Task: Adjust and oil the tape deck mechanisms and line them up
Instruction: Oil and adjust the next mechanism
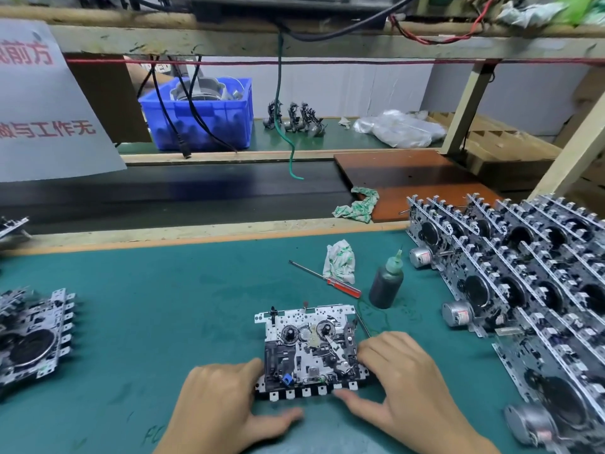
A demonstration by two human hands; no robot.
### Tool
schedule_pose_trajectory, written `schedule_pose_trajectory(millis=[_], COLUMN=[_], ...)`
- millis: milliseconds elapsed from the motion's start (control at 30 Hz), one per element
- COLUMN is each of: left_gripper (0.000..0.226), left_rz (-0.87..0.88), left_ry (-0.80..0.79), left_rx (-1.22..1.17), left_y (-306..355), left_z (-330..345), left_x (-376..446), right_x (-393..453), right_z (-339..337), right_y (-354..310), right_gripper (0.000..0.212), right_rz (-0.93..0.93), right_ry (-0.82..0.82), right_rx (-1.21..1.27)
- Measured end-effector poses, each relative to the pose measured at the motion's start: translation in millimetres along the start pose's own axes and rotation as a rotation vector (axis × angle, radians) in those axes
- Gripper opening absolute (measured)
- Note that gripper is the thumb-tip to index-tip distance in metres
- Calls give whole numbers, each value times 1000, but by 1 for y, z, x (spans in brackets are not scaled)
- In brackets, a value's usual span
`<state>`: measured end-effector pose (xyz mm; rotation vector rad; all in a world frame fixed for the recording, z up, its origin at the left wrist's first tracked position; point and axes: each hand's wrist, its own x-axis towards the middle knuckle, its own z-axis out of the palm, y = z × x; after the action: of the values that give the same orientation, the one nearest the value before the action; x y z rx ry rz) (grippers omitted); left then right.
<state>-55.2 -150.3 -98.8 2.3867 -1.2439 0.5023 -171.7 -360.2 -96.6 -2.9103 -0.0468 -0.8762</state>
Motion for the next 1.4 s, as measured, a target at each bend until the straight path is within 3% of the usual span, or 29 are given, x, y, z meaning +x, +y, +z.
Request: schedule_pose_trajectory(millis=[200, 467, 667, 867, 1000, 1200, 1267, 1400], left_gripper=[65, 81, 62, 63, 61, 59, 56, 55], left_rz=[-171, -115, -24, -189, -208, -264, -242, -29], left_ry=[53, -48, -75, -78, -39, 7, -5, -96], left_rx=[-2, -32, -80, -25, -12, -35, -33, -3], left_y=[15, 3, 7, 18, 18, 21, 16, 1], left_z=[7, 2, -1, 2, 0, 2, 1, -8], left_x=[1, 1, -4, -5, -5, -4, -1, 1], right_x=[0, 0, -1, 1, -1, -2, -2, -2], right_z=[-1, 2, 4, 1, 2, -1, 0, 3], right_y=[-4, -6, -6, 1, 0, -1, -3, -4], right_gripper=[49, 47, 53, 45, 46, 50, 49, 49], right_rz=[14, 40, 80, -7, -29, -10, -13, 18], right_ry=[3, 25, 20, -30, -27, -42, -37, -9], right_rx=[46, 6, -41, 17, -21, 120, 109, -1])
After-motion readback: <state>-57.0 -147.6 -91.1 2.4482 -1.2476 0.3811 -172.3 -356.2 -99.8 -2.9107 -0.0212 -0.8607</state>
